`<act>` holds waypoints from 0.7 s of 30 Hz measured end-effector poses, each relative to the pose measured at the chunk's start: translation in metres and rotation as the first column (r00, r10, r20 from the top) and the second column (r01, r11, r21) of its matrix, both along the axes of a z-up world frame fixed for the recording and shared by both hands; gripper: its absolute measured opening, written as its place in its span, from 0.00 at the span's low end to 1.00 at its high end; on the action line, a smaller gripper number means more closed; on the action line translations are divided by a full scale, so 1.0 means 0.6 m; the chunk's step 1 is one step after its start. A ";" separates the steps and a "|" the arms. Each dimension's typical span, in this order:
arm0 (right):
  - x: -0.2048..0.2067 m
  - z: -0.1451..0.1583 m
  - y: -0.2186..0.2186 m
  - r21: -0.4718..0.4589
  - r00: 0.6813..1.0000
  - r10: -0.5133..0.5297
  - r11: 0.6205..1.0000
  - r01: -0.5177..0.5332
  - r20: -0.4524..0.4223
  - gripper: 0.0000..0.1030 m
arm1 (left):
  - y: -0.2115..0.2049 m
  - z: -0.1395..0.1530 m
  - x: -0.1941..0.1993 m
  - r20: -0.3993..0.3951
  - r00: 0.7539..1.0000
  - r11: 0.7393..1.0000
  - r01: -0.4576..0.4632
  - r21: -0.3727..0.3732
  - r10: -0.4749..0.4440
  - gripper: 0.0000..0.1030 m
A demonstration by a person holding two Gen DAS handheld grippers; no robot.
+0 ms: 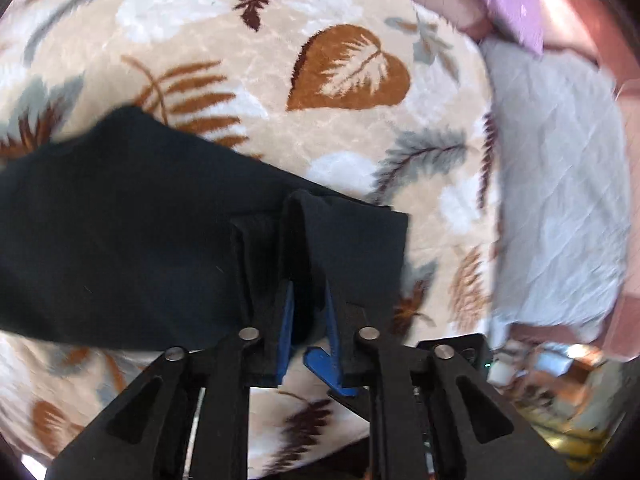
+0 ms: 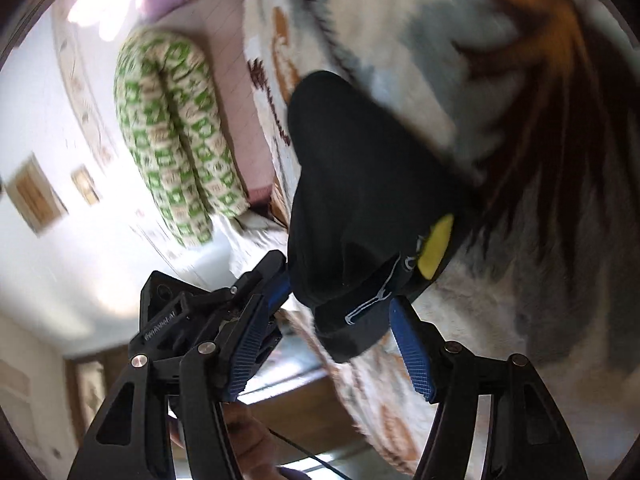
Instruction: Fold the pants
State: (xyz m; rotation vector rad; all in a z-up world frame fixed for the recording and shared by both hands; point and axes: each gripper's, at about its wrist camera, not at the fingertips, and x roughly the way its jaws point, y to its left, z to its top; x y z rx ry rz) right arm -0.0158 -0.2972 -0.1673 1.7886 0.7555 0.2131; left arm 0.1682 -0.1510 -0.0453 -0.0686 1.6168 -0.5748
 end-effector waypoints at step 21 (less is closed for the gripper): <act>0.009 -0.056 0.030 0.068 0.987 -0.161 0.984 0.162 -0.020 0.10 | -0.033 -0.029 0.029 -0.024 0.994 0.993 0.109 0.037 -0.108 0.09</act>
